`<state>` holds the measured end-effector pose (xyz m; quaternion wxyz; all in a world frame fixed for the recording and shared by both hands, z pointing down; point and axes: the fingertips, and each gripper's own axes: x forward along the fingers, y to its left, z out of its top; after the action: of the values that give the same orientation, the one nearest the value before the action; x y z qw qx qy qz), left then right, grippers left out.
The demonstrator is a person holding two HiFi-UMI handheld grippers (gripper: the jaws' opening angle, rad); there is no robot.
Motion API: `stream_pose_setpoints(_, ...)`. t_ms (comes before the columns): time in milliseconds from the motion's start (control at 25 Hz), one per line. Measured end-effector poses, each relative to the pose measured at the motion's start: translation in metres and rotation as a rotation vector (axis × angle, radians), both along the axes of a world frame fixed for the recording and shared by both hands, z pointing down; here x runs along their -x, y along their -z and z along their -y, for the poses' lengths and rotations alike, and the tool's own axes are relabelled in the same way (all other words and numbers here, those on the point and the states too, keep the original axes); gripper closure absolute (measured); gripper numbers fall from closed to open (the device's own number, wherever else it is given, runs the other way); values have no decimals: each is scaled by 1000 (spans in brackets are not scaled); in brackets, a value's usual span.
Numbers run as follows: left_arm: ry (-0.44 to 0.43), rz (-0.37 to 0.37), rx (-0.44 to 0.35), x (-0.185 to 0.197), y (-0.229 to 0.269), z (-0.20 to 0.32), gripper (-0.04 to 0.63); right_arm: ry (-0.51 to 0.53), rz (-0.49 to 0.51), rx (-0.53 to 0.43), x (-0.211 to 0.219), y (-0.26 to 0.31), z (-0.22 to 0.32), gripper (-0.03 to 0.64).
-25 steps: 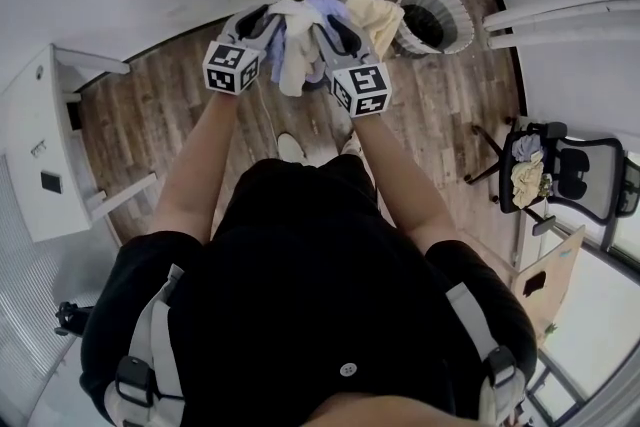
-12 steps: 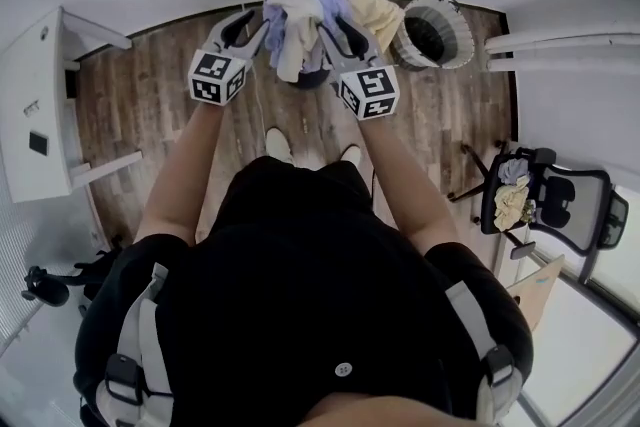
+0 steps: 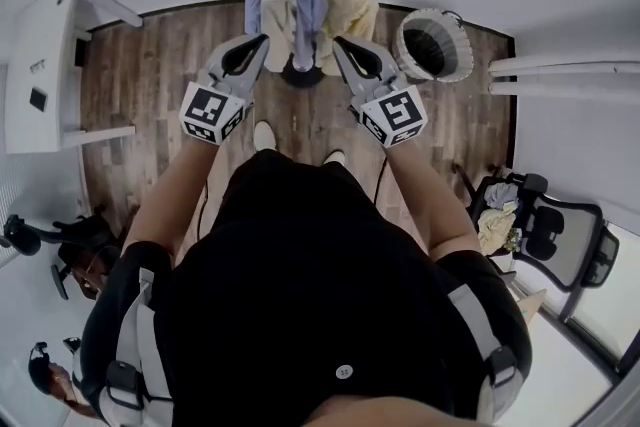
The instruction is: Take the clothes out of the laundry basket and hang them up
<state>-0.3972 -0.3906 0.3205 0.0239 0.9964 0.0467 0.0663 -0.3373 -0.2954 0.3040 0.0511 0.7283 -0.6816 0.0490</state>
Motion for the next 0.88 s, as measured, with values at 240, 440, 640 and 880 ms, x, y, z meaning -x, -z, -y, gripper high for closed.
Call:
stream_pose_setpoints(240,108,-86,30,-2,43,-59,598,52,70,-73,-8,42,-46,617)
stream_pose_setpoints(440,149,-124,0,-6,67,-91,598,111,38,-105,-2,62,-72,617)
stream_pose_setpoints(640,186,-126,-22,-1,72,-115,598,170,14,-118,9,67,-86,617)
stream_pose_setpoints(880,211,-113,-12,6,68,-128,598,205,5,-128,19,68,-90,617)
